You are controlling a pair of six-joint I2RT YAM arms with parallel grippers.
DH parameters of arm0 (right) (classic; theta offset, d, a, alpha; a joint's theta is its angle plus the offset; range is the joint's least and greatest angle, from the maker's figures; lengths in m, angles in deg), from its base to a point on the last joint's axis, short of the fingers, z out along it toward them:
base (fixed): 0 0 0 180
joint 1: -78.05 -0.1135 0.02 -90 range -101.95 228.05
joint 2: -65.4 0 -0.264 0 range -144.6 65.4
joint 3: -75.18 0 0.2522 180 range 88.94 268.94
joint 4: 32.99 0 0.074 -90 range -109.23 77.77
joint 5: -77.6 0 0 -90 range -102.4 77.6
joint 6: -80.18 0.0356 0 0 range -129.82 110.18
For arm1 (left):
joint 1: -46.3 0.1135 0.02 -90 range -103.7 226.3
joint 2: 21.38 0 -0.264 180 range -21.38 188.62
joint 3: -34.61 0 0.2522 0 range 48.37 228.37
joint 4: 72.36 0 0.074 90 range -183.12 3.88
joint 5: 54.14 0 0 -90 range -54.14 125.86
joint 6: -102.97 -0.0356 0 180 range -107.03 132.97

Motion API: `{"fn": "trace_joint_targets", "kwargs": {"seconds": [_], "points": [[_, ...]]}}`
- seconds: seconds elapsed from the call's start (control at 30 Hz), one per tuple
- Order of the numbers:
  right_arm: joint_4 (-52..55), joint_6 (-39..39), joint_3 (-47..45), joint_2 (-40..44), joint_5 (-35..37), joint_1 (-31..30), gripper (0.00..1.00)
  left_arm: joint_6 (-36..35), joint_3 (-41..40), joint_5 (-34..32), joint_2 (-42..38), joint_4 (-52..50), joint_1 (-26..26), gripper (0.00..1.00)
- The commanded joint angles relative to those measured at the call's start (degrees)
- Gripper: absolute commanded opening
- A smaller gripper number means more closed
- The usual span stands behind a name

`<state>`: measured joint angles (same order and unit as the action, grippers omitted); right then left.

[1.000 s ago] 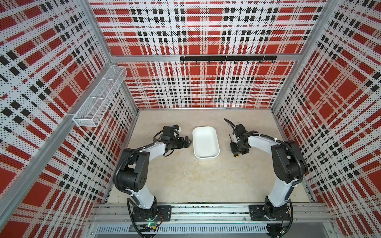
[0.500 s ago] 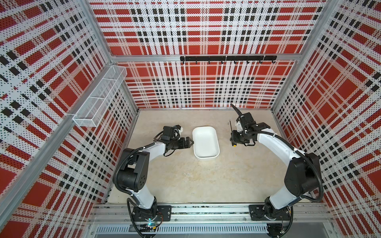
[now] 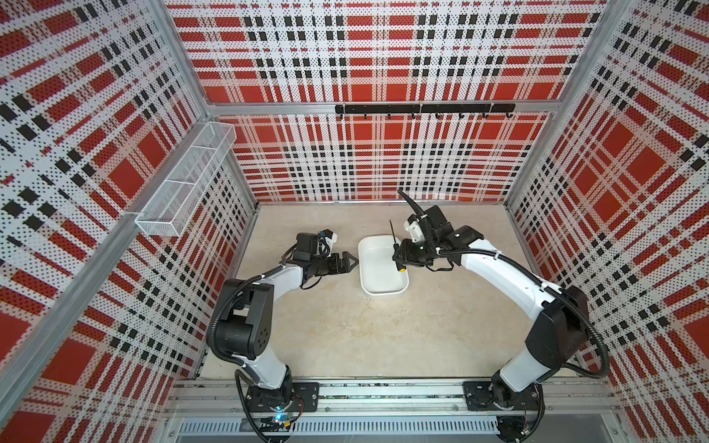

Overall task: Put the screwdriver in the bin
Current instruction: Place the screwdriver into the bin.

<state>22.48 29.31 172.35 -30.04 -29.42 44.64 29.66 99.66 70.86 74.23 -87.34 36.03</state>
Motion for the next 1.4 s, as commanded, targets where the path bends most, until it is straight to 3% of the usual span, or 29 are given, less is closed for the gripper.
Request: {"fn": "trace_joint_targets", "kwargs": {"seconds": [0.0,0.5,1.37], "points": [[-1.97,4.67,0.34,-3.12,1.38,-1.66,0.0,0.1,-0.82,1.91,-0.87,1.55,0.23,0.98],[-4.39,10.26,0.52,-13.7,4.35,-4.12,0.0,0.36,-0.99,2.27,-0.48,2.21,0.59,0.98],[-4.85,7.8,1.82,-22.04,11.48,-5.18,0.01,0.45,-1.02,2.01,0.01,1.91,0.48,0.98]]}}
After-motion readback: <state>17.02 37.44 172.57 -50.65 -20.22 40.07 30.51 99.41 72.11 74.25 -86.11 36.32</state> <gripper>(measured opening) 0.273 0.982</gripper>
